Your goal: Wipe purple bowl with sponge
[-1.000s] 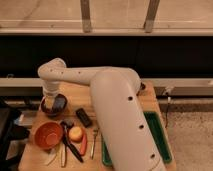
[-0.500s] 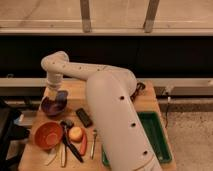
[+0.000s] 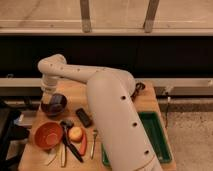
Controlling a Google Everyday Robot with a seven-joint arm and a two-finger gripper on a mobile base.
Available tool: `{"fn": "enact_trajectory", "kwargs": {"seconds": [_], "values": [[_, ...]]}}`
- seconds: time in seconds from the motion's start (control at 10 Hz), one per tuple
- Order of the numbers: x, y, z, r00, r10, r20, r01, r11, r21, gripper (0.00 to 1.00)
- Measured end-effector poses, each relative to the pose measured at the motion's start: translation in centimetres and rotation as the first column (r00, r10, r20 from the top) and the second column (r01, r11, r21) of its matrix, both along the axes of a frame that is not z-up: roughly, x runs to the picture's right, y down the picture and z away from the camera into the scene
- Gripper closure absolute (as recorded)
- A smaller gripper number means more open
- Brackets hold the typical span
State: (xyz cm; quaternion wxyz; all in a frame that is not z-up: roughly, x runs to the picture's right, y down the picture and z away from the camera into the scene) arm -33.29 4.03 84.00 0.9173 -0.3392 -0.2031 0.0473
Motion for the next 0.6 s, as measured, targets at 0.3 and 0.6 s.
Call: {"fn": "enact_trajectory", "kwargs": {"seconds": [0.3, 0.6], "values": [[0.8, 1.2, -1.7, 1.000, 0.007, -0.003, -0.007, 1.0000, 0.005, 1.00], [3.8, 1.2, -1.7, 0.997, 0.050, -0.050, -0.050, 0.9987, 0.004, 1.00]]}}
